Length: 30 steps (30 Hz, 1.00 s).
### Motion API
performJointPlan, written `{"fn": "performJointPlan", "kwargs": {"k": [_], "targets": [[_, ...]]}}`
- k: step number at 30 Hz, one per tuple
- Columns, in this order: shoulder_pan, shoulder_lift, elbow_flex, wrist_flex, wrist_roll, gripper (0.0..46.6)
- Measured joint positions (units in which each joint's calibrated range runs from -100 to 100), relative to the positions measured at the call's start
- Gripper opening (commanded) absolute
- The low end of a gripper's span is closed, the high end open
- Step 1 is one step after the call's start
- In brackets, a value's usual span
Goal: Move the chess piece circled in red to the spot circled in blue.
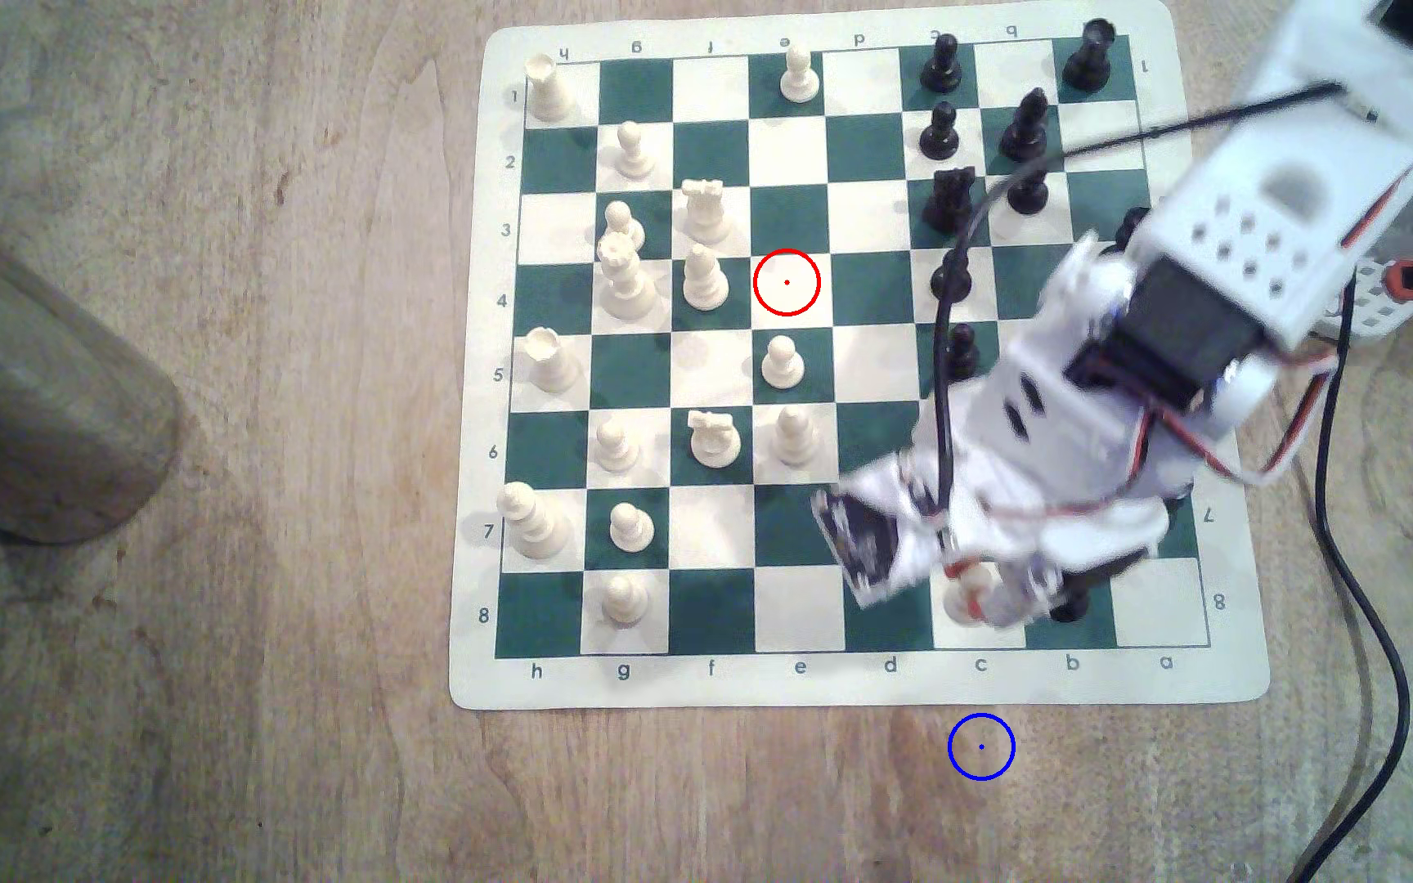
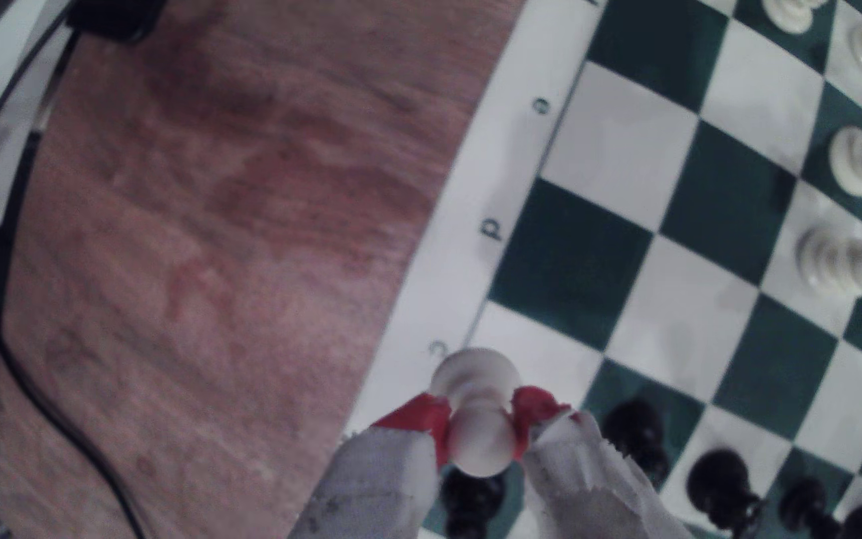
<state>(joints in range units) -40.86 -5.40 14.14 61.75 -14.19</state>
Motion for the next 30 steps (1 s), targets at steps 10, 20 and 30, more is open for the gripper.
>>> {"fn": "performJointPlan", "kwargs": {"k": [10, 20, 30], "targets": [[-5.31, 11.48, -8.31, -0.8, 2.0, 0.2], [-5.24, 22.45, -19.07, -2.79, 3.17, 0.3], [-5.24, 26.56, -22.23, -1.91, 3.47, 0.3]]}}
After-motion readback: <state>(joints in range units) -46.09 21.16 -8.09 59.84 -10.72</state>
